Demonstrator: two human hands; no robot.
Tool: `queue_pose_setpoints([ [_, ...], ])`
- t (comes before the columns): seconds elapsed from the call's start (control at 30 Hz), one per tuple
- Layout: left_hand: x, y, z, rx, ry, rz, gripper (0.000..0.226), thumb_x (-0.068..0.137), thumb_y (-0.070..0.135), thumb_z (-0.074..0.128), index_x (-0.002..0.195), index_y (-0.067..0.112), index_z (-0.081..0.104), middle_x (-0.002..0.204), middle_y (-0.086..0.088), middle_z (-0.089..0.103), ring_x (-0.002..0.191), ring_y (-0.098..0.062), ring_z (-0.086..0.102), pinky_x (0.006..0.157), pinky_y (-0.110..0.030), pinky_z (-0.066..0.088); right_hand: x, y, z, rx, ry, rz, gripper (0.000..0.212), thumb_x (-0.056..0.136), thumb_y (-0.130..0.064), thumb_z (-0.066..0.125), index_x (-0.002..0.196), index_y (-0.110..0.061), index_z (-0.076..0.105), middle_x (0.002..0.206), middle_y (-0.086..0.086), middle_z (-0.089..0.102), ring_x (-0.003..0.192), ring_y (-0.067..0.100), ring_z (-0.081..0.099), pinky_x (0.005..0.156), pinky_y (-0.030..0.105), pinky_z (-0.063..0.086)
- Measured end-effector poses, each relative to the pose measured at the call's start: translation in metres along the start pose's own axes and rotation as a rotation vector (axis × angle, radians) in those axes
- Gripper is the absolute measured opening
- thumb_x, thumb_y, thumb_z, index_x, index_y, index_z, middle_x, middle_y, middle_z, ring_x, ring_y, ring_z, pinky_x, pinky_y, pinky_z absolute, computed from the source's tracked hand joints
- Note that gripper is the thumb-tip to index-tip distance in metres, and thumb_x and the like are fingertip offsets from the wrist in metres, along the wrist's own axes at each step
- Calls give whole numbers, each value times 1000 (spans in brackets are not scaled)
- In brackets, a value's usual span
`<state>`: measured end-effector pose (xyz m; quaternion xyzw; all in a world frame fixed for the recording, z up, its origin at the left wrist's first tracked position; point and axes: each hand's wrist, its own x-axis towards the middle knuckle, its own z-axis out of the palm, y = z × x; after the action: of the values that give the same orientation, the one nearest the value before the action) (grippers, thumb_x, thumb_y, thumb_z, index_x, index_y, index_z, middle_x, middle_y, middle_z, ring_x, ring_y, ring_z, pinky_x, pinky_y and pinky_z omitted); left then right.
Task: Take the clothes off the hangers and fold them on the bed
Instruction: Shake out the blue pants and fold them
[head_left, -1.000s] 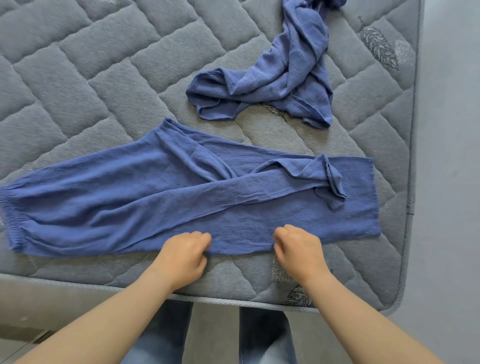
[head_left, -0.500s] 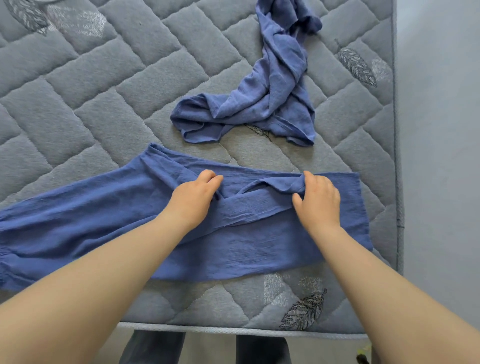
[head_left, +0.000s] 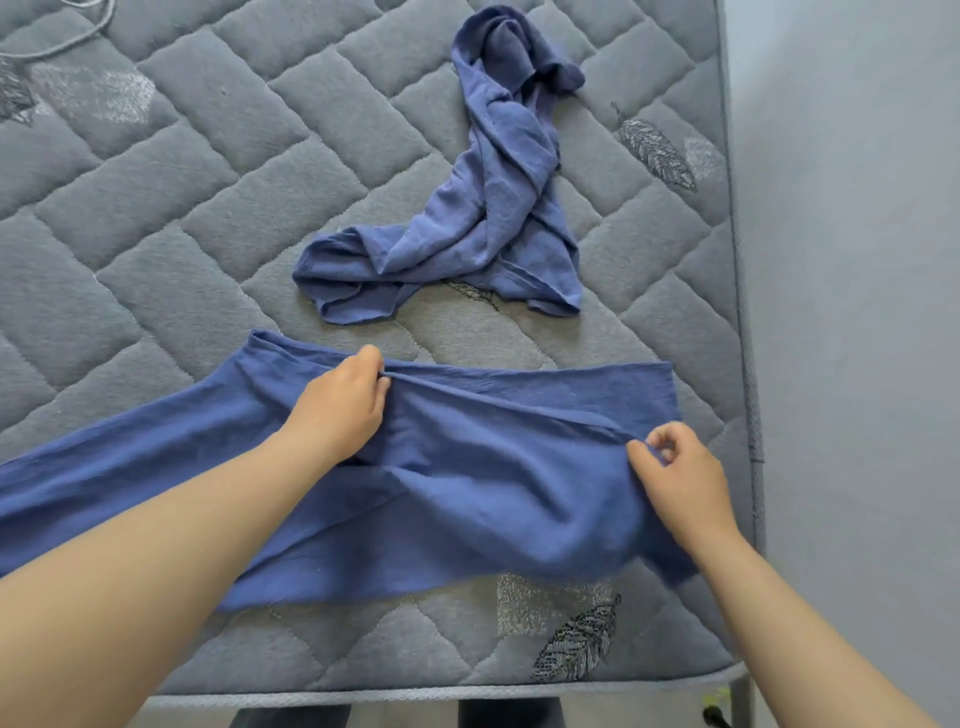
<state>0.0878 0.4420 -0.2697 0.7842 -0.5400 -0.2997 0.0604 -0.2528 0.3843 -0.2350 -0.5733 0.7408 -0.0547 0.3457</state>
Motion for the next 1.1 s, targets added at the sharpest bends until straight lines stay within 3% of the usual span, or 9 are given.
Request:
queue_pose_setpoints([
  [0.17, 10, 10, 8, -5, -34, -2, 6, 94, 12, 45, 99, 8, 46, 102, -13, 52, 90, -33, 52, 80, -45, 43, 10, 16, 9, 93, -264, 237, 55, 72, -18, 84, 114, -23, 47, 93, 1, 61, 89, 19, 59, 78, 28, 43],
  [0.23, 14, 12, 12, -16, -1, -4, 11, 93, 8, 47, 103, 5, 48, 105, -16, 51, 94, -35, 51, 83, -46, 42, 16, 19, 10, 81, -292, 318, 48, 71, -16, 85, 106, -15, 52, 80, 7, 62, 67, 21, 58, 61, 27, 46],
  [0.3, 15, 12, 14, -2, 26, 22, 16, 90, 7, 51, 106, 2, 50, 106, -16, 51, 98, -35, 49, 84, -45, 41, 20, 21, 7, 163, -414, 411, 26, 73, -16, 83, 84, -9, 60, 57, 6, 50, 45, 16, 42, 42, 23, 33],
  [0.37, 15, 13, 17, 40, 7, 48, 19, 90, 12, 54, 107, 3, 52, 106, -15, 51, 99, -34, 49, 84, -43, 41, 22, 23, 3, 259, -509, 453, 21, 76, -15, 80, 70, -9, 61, 57, 7, 45, 47, 15, 36, 44, 22, 26],
  [0.47, 15, 15, 19, 98, -27, 55, 24, 92, 26, 56, 109, 9, 54, 107, -8, 51, 98, -29, 53, 79, -40, 44, 28, 22, -5, 346, -324, 282, 11, 78, -3, 75, 78, -7, 64, 73, 10, 58, 64, 19, 49, 55, 28, 37],
  [0.63, 29, 24, 21, 57, -13, 11, 10, 94, 19, 51, 99, 13, 56, 101, -5, 52, 93, -30, 54, 72, -38, 40, 49, 19, -15, 468, 85, 63, 33, 79, 11, 68, 101, -11, 57, 85, 1, 62, 71, 5, 60, 68, 17, 47],
  [0.77, 41, 29, 25, -27, 88, -77, 7, 95, 14, 46, 94, 10, 52, 98, -10, 53, 82, -28, 47, 69, -36, 32, 71, 15, -7, 481, 194, -9, 34, 81, 14, 62, 106, -8, 55, 87, 1, 60, 65, -14, 58, 63, 4, 44],
  [0.97, 29, 37, 31, -73, 162, -24, 22, 89, 12, 57, 110, 10, 50, 114, -9, 42, 74, -31, 55, 66, -36, 38, 85, 24, 17, 485, 52, 145, 28, 85, -9, 72, 110, -4, 61, 90, 4, 65, 77, 9, 60, 68, 12, 47],
  [1.1, 2, 38, 35, -58, 155, 105, 16, 86, 15, 64, 94, 12, 50, 99, -3, 44, 60, -24, 51, 59, -36, 42, 97, 20, 18, 429, 195, 122, 15, 88, -9, 68, 100, -1, 66, 93, 11, 66, 84, 17, 58, 77, 27, 44],
])
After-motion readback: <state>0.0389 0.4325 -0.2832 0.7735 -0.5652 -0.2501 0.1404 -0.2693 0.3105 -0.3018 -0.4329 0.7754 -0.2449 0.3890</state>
